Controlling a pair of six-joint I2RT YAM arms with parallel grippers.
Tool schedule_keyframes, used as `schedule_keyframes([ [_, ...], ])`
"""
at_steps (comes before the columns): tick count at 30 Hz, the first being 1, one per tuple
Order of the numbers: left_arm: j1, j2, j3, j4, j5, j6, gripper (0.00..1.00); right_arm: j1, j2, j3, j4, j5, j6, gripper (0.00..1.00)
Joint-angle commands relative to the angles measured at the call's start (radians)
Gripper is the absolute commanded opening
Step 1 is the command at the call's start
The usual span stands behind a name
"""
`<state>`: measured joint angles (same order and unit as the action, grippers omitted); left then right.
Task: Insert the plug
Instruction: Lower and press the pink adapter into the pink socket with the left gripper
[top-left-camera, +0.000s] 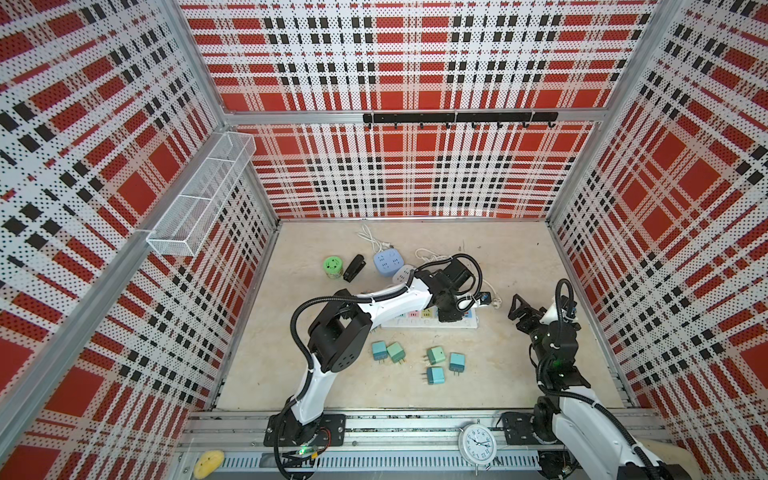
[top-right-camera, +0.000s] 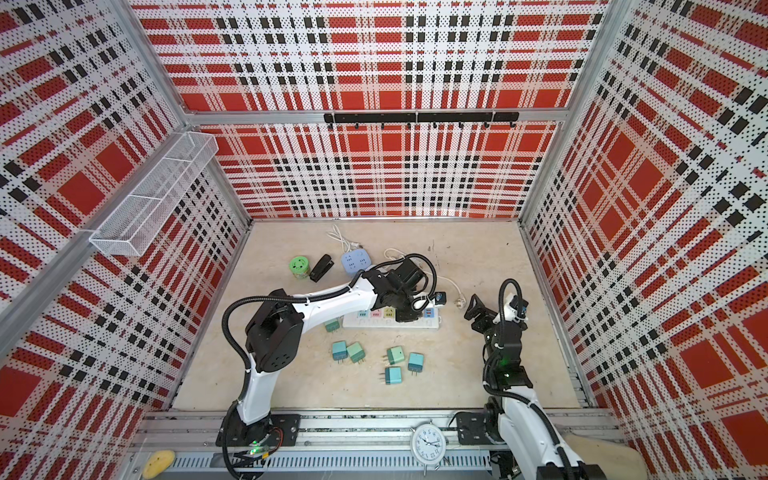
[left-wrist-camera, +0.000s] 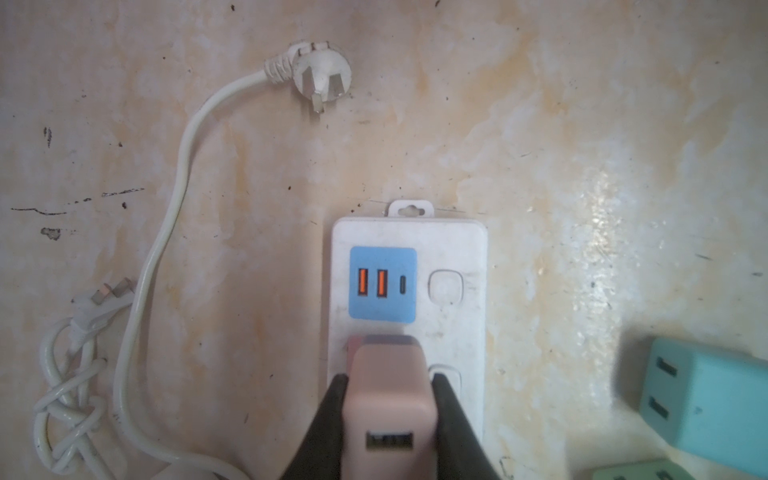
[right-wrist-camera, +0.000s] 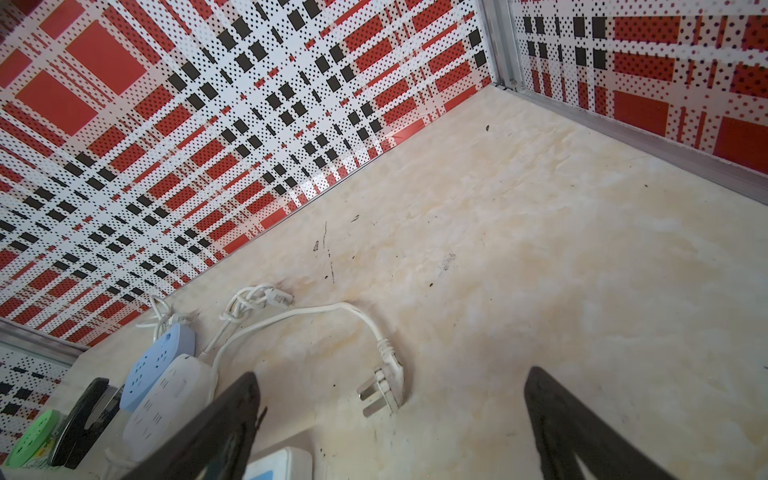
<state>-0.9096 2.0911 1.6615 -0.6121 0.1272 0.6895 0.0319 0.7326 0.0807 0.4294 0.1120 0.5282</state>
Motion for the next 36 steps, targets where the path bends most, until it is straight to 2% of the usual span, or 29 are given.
schedule_keyframes([
  [1,0.002,0.016,0.014,-0.055,-0.015,0.022,0.0,-0.006,-0.004,0.008,0.032,-0.01,0.007,1.0],
  [36,-0.025,-0.072,0.008,-0.069,-0.088,-0.016,0.0,-0.006,0.007,0.009,0.04,-0.017,0.01,1.0],
])
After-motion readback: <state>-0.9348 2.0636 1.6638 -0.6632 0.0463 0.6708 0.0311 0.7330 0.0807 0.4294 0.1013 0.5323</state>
